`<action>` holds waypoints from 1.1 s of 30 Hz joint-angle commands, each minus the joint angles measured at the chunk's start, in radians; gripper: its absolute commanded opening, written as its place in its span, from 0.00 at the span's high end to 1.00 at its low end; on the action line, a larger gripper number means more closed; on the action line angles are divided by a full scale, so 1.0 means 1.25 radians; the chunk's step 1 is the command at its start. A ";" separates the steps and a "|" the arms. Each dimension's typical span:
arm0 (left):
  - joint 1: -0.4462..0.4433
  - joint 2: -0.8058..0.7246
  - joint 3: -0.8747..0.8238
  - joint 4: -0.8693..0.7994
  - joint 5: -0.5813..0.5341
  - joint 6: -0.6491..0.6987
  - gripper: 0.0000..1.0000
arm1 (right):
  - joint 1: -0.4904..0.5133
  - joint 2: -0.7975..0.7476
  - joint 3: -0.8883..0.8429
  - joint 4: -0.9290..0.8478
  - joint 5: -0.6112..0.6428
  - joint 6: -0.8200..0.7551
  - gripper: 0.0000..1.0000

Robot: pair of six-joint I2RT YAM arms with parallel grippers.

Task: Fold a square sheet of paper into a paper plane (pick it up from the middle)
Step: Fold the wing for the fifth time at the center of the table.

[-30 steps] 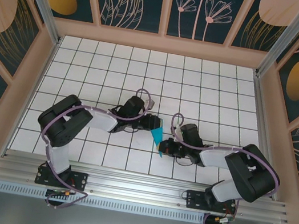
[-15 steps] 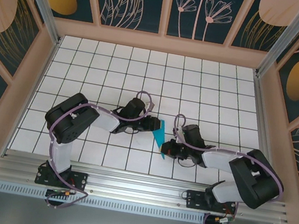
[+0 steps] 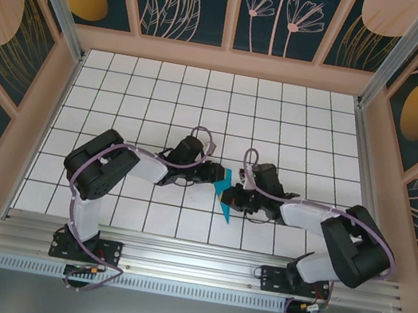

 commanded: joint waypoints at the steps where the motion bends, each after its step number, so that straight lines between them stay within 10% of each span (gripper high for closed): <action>1: 0.000 0.063 0.008 -0.044 -0.043 0.013 0.62 | 0.005 0.060 0.041 0.019 -0.007 0.010 0.93; 33: -0.033 -0.038 0.008 0.047 0.025 -0.135 0.64 | -0.018 0.079 -0.099 0.128 0.016 -0.004 0.98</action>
